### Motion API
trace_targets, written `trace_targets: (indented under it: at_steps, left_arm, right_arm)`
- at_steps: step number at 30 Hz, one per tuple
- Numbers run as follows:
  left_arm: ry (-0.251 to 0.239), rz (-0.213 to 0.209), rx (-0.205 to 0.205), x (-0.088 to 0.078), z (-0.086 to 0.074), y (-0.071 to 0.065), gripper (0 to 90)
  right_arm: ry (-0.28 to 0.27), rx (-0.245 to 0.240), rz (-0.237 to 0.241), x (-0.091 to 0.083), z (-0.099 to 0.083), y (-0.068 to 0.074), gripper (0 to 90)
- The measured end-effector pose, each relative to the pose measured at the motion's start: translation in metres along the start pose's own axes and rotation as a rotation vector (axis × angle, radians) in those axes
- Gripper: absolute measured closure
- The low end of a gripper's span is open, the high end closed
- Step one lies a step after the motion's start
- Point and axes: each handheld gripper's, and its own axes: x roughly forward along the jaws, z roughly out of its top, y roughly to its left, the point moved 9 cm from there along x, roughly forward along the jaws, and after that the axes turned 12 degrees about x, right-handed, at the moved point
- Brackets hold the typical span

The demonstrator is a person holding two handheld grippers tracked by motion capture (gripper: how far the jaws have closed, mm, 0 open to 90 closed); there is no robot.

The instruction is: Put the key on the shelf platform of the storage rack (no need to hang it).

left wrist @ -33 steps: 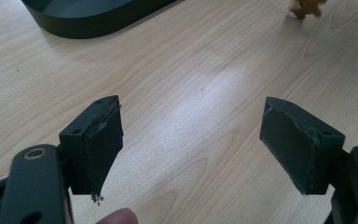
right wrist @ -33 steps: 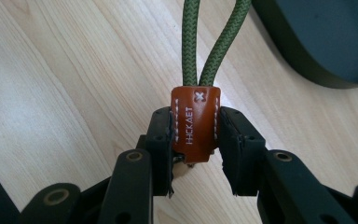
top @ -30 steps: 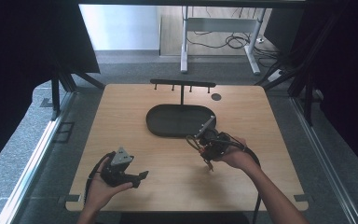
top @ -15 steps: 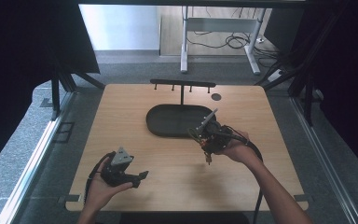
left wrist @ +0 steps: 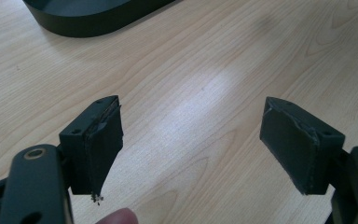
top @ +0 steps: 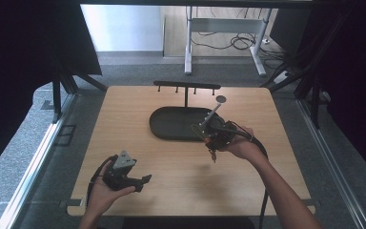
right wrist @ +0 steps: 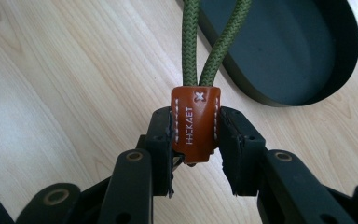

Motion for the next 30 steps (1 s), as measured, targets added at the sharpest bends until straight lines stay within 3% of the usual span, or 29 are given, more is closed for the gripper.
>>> trace_targets:
  at_steps: [30]
  left_arm:
    - [-0.006, 0.002, 0.0, -0.003, 0.0, 0.002, 21.4]
  right_arm:
    - [0.024, 0.016, 0.01, 0.005, 0.029, -0.017, 66.4]
